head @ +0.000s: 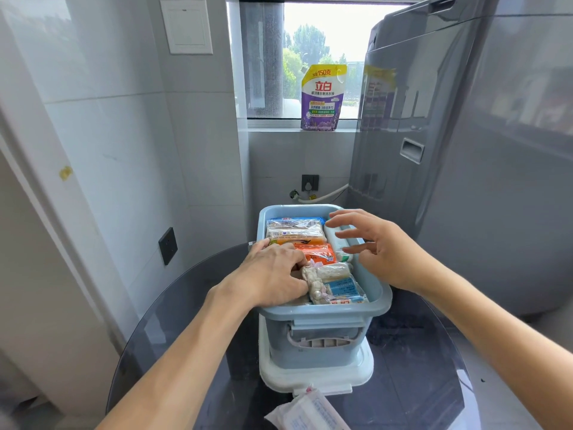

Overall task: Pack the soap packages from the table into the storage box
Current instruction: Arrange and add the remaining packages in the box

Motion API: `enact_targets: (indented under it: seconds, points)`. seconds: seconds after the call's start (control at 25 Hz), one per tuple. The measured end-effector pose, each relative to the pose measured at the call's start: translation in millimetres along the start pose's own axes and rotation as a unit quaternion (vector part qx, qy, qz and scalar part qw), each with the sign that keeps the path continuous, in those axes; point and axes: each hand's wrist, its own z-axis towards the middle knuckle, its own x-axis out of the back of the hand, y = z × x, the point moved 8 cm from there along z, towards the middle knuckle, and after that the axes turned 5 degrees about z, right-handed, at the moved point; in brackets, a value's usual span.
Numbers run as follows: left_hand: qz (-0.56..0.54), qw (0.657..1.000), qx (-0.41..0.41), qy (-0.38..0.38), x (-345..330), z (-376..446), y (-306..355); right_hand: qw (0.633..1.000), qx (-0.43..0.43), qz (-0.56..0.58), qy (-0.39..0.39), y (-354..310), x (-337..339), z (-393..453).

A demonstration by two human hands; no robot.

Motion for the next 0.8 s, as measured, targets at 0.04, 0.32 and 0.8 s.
enact_targets:
  seconds: [0.04, 0.32, 0.8]
  points:
    - [-0.002, 1.0, 0.0, -0.002, 0, 0, 0, 1.0, -0.012, 0.01, -0.011, 2, 0, 1]
    - [-0.031, 0.997, 0.033, 0.062, 8, 2, -4, 0.994, -0.025, 0.105, 0.007, 6, 0, 5]
    - [-0.096, 0.989, -0.034, 0.106, 17, 6, 4, 0.996, -0.027, 0.086, 0.018, 18, -4, 4]
